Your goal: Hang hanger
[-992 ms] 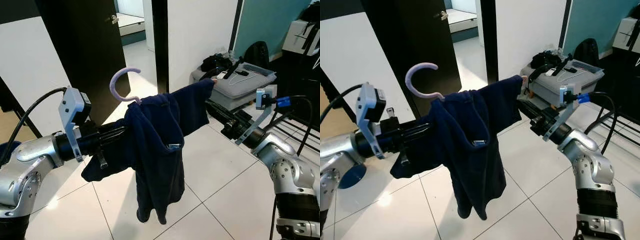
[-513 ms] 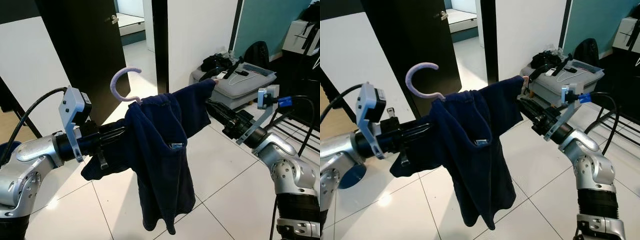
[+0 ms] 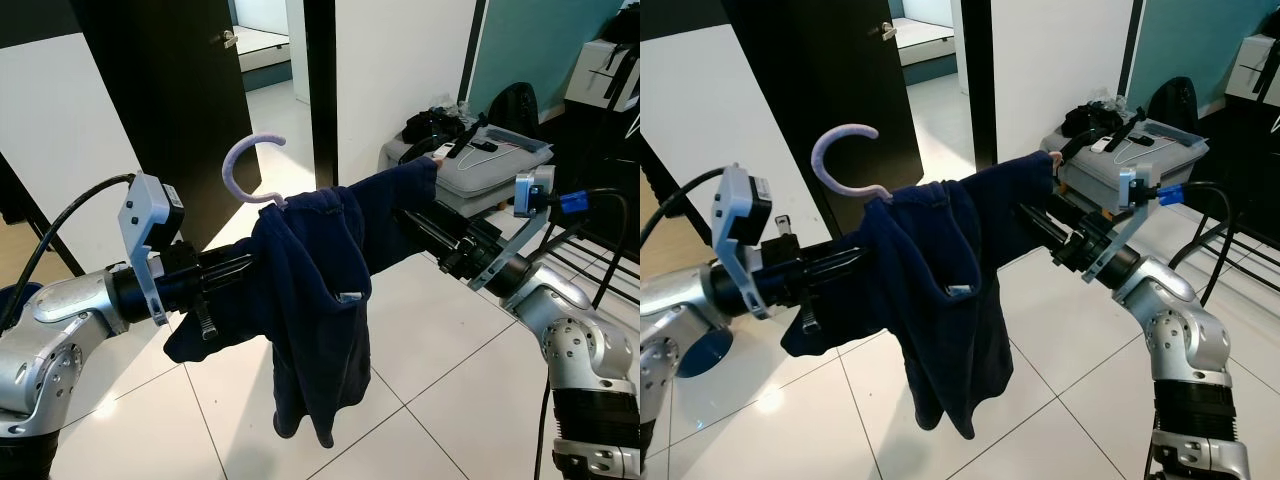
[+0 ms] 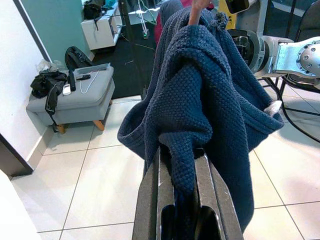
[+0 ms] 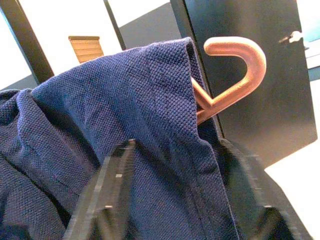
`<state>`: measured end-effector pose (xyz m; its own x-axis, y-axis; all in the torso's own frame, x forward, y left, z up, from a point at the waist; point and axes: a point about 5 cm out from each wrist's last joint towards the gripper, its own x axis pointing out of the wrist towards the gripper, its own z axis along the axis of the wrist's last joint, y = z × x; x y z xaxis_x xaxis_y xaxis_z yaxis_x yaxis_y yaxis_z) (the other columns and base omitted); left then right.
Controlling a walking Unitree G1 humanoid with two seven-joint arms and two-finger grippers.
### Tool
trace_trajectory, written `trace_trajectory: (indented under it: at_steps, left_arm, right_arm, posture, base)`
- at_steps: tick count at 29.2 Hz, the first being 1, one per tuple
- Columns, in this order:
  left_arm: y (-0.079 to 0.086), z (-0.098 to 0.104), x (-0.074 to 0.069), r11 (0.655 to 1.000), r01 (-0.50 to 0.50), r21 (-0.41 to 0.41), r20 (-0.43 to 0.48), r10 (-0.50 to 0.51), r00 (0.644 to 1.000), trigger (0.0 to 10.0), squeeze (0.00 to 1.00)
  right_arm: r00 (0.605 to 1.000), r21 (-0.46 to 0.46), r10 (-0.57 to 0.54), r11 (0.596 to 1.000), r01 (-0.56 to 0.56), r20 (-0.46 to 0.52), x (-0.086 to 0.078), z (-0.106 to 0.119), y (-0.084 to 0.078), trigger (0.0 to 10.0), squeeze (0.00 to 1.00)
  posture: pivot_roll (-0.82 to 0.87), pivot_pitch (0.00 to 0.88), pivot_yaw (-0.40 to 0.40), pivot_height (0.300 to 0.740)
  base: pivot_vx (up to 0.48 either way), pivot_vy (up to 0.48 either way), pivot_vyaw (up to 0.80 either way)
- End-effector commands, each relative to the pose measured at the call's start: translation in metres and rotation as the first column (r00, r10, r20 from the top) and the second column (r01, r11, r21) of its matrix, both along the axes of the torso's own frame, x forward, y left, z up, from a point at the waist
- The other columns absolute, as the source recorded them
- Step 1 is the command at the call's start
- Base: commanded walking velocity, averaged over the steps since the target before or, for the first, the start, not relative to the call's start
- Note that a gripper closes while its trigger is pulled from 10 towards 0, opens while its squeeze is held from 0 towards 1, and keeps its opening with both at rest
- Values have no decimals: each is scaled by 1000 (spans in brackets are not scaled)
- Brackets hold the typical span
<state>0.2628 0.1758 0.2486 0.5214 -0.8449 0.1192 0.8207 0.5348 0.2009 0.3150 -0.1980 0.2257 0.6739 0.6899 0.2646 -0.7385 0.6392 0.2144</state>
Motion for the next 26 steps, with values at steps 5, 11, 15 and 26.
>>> trace_trajectory:
  at_steps: [5, 11, 15, 26]
  left_arm:
    - [0, 6, -3, 1000, 17, 10, 22, -17, 1000, 10000, 0]
    - [4, 5, -3, 1000, 4, 23, 19, -5, 1000, 10000, 0]
    - [8, 4, -2, 999, -4, 41, 17, 3, 1000, 10000, 0]
    - [34, 0, -8, 986, -1, 167, -18, 4, 1000, 10000, 0]
  right_arm:
    - [1000, 11, -11, 1000, 11, 2, 2, -1, 1, 0, 0]
    - [999, 22, -45, 999, 45, 5, 5, 2, -5, 0, 0]
    - [998, 25, -57, 998, 57, 7, 6, 4, -7, 0, 0]
    - [991, 36, -131, 991, 130, 23, 9, 11, -26, 0, 0]
  posture:
    - [-61, 0, 68, 740]
    - [-63, 0, 68, 740]
    - [-63, 0, 68, 740]
    - [-63, 0, 64, 740]
  base:
    - [0, 0, 0]
    - [0, 0, 0]
    - [0, 0, 0]
    - [0, 0, 0]
